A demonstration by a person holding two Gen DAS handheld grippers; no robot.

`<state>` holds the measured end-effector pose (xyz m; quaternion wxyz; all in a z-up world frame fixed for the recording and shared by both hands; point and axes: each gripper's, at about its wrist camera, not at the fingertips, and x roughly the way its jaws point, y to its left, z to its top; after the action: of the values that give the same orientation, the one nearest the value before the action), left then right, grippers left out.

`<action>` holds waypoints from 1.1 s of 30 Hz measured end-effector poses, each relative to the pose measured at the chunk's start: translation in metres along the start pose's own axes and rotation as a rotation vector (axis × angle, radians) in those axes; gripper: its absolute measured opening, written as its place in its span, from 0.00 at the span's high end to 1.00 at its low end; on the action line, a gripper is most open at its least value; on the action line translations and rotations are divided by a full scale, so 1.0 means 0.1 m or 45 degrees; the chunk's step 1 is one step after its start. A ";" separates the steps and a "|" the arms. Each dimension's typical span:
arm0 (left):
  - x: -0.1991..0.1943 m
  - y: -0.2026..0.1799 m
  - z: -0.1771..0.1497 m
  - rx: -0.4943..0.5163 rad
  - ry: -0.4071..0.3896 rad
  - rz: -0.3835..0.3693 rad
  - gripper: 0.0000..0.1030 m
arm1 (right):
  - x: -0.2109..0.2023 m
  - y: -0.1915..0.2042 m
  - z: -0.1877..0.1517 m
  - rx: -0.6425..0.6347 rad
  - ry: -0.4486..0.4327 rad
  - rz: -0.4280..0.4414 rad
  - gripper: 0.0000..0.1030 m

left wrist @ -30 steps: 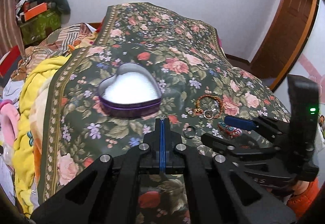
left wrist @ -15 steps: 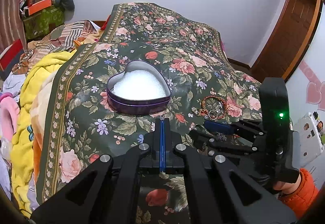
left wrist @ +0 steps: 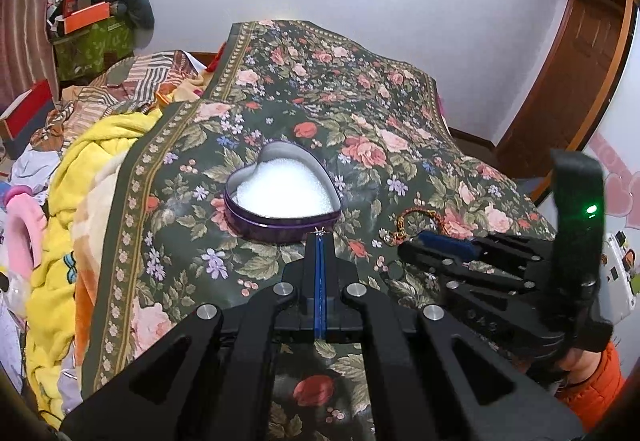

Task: Organize jewelry
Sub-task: 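Carry the silver ring with the left gripper over the purple heart tin, then lower the ring into the tin and open the left gripper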

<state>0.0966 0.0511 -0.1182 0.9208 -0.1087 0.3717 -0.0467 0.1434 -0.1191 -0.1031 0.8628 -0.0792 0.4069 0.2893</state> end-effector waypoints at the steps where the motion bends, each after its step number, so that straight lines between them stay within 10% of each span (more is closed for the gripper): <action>1: -0.02 0.01 0.02 -0.001 -0.007 0.002 1.00 | -0.03 0.01 0.04 -0.003 -0.019 0.002 0.81; 17: -0.13 0.21 0.40 -0.013 -0.140 0.026 1.00 | -0.12 0.28 0.54 -0.100 -0.167 0.038 0.81; 33: 0.31 0.40 0.47 0.020 -0.028 0.013 1.00 | 0.49 0.33 0.51 -0.151 -0.017 0.088 0.81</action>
<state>0.1522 0.0924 -0.1154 0.9259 -0.1000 0.3616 -0.0438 0.1832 -0.0515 -0.1032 0.8488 -0.1141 0.3858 0.3431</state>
